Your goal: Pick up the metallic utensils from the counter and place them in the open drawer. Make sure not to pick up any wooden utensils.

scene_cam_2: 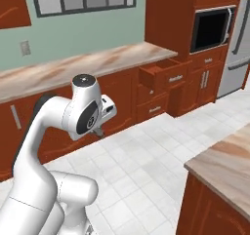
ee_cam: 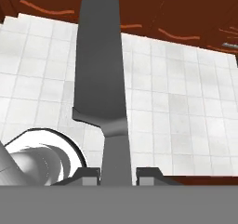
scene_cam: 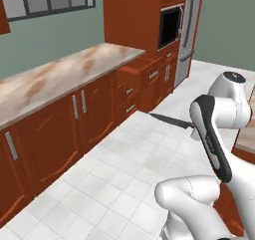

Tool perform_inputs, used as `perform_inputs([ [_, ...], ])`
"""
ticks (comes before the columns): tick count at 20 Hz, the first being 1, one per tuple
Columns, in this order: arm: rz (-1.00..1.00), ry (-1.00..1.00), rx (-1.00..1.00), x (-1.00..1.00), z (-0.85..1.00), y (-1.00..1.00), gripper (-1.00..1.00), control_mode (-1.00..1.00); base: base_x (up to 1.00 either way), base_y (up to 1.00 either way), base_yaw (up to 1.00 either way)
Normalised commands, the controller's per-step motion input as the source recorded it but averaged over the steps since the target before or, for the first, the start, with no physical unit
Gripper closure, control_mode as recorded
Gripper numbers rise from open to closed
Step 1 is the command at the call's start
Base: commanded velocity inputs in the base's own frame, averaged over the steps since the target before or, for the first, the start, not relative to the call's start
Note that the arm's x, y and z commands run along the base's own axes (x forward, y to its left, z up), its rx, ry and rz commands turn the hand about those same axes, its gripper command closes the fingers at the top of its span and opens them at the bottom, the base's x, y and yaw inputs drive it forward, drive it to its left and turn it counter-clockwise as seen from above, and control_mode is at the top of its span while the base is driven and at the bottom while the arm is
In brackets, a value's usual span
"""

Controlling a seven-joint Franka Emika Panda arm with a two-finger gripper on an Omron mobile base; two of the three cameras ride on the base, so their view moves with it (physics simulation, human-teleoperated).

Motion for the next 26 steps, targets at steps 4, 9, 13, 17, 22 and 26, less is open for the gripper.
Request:
perform_inputs([
  [4, 0.0, 0.0, 0.0, 0.0, 0.0, 0.0, 1.0, 1.0, 1.0, 0.57, -0.33],
  [9, 0.0, 0.0, 0.0, 0.0, 0.0, 0.0, 1.0, 1.0, 1.0, 0.52, -0.35],
  [13, 0.0, 0.0, 0.0, 0.0, 0.0, 0.0, 1.0, 1.0, 1.0, 0.45, -0.32],
  [17, 0.0, 0.0, 0.0, 0.0, 0.0, 0.0, 1.0, 1.0, 1.0, 0.43, -0.32],
  [22, 0.0, 0.0, 0.0, 0.0, 0.0, 0.0, 1.0, 1.0, 1.0, 0.31, -0.3],
  [26, 0.0, 0.0, 0.0, 0.0, 0.0, 0.0, 1.0, 1.0, 0.92, 0.24, -0.29],
])
